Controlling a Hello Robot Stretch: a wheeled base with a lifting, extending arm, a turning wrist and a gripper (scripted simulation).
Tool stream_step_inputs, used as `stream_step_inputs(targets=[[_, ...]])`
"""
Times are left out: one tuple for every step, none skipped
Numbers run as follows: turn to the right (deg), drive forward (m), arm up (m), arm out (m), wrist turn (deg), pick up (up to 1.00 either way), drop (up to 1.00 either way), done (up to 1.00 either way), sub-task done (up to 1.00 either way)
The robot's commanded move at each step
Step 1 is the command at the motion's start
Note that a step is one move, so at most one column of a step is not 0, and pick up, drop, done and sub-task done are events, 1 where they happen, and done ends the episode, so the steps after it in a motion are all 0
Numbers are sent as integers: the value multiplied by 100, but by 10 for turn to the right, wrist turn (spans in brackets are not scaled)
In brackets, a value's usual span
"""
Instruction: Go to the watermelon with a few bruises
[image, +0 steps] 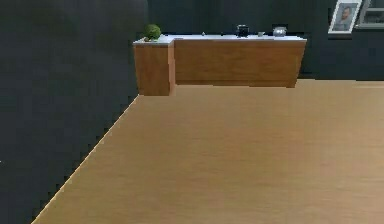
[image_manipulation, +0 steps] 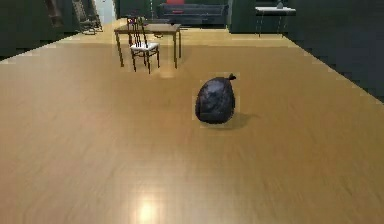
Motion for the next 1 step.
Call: stream_step_inputs(targets=[[0, 100, 0, 0, 0, 0, 0, 0, 0]])
